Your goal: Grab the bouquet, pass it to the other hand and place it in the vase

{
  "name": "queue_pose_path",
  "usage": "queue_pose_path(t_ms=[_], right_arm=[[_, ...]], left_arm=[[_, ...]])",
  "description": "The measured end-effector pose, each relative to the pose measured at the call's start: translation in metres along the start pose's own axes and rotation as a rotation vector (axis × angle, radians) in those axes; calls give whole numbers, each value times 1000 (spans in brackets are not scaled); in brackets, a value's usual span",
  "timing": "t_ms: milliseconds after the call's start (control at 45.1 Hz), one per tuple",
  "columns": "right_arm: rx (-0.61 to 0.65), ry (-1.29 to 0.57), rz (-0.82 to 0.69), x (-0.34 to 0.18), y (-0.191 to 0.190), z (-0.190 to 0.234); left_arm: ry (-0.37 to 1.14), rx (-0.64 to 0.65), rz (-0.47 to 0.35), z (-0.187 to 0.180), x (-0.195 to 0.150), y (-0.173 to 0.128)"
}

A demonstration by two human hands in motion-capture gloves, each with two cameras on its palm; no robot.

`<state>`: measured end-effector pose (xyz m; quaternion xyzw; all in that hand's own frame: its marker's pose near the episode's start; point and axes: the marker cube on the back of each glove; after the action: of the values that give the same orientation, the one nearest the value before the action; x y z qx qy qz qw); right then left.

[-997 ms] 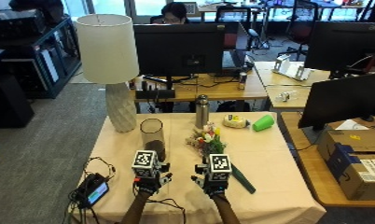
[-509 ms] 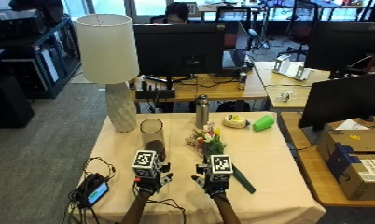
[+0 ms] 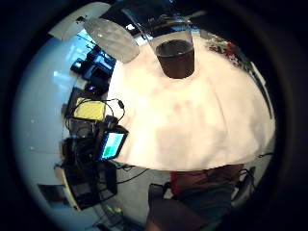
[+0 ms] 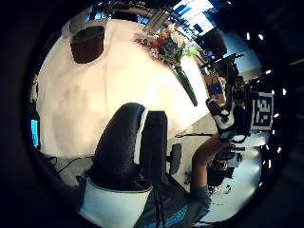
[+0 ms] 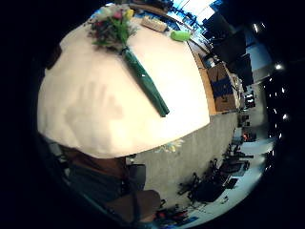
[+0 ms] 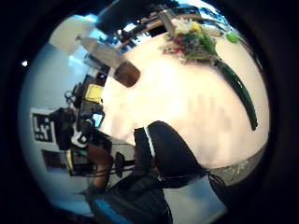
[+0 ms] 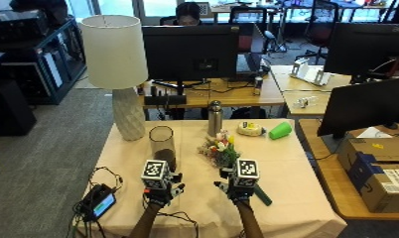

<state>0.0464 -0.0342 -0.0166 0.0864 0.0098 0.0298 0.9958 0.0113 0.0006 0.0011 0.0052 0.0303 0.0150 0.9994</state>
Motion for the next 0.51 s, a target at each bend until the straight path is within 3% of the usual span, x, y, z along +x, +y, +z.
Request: queue_pose_path(t_ms=[89, 509], right_arm=[[-139, -58, 33, 15, 8, 12], [-235, -161, 253, 123, -18, 70]], left_arm=[[-14, 15, 5, -4, -1, 0], [1, 2, 3, -5, 3, 2]])
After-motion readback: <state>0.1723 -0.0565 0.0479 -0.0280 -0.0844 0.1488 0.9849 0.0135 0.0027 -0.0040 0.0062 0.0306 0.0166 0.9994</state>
